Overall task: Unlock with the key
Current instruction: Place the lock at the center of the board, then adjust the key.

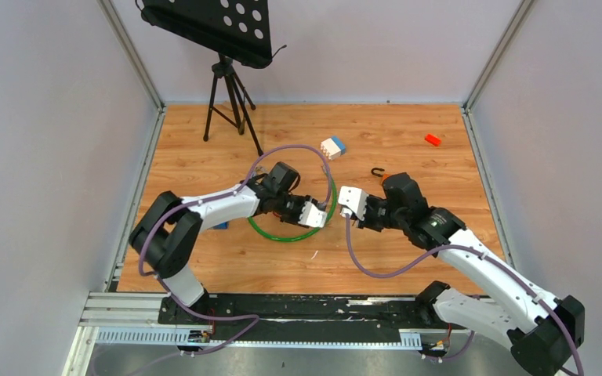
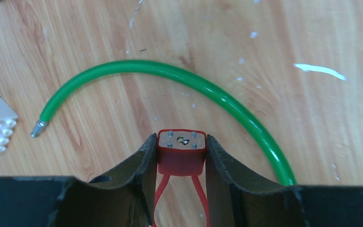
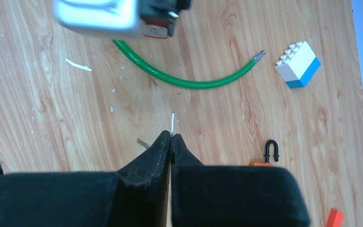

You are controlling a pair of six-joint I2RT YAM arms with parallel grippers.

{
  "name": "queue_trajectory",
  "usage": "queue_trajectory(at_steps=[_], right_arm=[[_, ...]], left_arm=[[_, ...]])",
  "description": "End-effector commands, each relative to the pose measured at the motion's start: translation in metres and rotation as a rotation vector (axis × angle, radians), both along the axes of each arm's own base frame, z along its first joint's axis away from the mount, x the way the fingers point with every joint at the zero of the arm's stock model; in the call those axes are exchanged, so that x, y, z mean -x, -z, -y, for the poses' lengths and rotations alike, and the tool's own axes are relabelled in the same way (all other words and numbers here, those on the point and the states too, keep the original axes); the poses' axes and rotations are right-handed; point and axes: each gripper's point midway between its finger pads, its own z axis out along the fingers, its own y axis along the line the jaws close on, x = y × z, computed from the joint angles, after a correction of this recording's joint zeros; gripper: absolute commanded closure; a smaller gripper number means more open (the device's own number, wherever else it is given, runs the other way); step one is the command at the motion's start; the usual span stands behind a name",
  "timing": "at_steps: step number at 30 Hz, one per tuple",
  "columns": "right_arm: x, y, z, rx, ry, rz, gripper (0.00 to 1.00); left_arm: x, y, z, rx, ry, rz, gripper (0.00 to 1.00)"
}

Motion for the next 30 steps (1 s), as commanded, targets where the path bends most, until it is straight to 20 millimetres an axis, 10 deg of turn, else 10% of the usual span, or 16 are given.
queue_trajectory(at_steps=[1, 7, 12, 20, 30], right_arm=[[0.012, -0.008, 0.001, -0.066, -0.04, -0.028, 1.0], [0.013, -0.013, 0.004, -0.098, -0.054, -0.047, 1.0], [0.012, -0.018, 0.0, -0.13, -0.067, -0.084, 1.0], [0.005, -0.039, -0.012, -0.201, -0.07, -0.137, 1.0], [-0.002, -0.056, -0.021, -0.279, -0.067, -0.21, 1.0]], left_arm=[[-0.027, 0.008, 0.008, -0.023, -0.157, -0.075, 0.88], [-0.048, -0.003, 0.016, 0.063, -0.287, -0.116, 0.56], [-0.051, -0.054, 0.018, 0.214, -0.276, -0.035, 0.17], [0.015, -0.14, 0.037, 0.425, -0.009, -0.166, 0.24], [0.035, -0.16, 0.071, 0.436, -0.045, -0.299, 0.46]])
